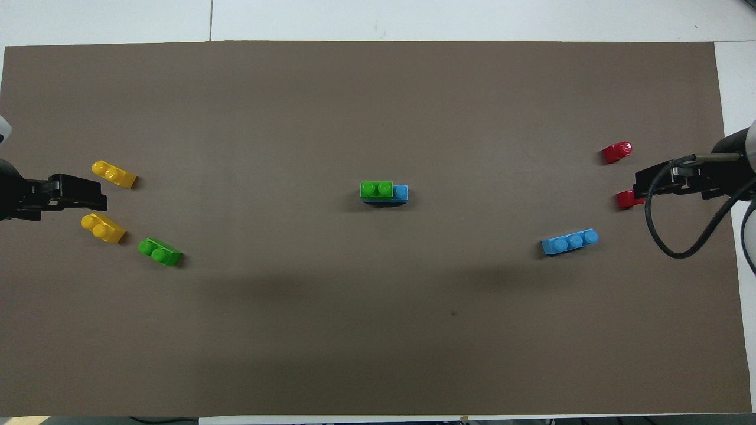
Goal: Remove green block with left arm and hold with right
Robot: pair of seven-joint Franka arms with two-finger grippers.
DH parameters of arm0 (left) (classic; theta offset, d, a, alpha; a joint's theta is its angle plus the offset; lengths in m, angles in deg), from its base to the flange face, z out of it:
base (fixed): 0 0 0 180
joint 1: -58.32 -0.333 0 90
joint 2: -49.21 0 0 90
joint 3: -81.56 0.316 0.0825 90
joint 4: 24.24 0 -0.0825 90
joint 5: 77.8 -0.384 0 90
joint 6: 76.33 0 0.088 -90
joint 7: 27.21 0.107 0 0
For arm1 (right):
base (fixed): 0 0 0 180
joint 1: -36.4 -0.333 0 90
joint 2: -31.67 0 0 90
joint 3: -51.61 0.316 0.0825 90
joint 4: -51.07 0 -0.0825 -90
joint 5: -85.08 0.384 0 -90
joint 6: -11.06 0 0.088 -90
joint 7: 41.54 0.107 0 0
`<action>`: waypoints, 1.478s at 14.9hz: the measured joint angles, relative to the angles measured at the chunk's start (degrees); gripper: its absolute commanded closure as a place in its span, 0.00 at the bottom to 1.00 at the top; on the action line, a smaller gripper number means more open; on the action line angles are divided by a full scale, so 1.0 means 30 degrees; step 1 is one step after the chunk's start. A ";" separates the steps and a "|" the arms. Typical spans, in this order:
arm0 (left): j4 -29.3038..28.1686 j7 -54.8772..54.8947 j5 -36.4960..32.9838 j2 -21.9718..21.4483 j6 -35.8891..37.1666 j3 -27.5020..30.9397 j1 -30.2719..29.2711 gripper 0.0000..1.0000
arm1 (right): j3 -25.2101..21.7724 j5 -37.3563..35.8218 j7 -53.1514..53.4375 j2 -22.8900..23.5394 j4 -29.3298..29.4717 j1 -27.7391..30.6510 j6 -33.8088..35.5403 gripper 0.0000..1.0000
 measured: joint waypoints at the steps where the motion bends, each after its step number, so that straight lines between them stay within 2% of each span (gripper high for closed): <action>1: 0.0003 0.0000 -0.0002 0.0000 -0.0002 0.0021 -0.0003 0.00 | 0.0000 0.0000 0.0000 0.0000 0.0000 0.0000 0.0000 0.00; 13: 0.0009 0.0000 -0.0006 -0.0043 -0.0007 -0.0017 0.0005 0.00 | -0.0032 0.0000 0.0000 -0.0003 0.0073 0.0072 -0.0023 0.00; 15: 0.0009 0.0000 -0.0006 -0.0079 -0.0014 -0.0019 0.0005 0.00 | -0.0052 0.0000 0.0209 -0.0003 0.0077 0.0074 -0.0586 0.00; 22: 0.0010 0.0000 -0.0006 -0.0116 -0.0017 -0.0134 0.0025 0.00 | -0.0014 0.0002 0.4335 -0.0003 0.0032 0.0049 -0.1227 0.05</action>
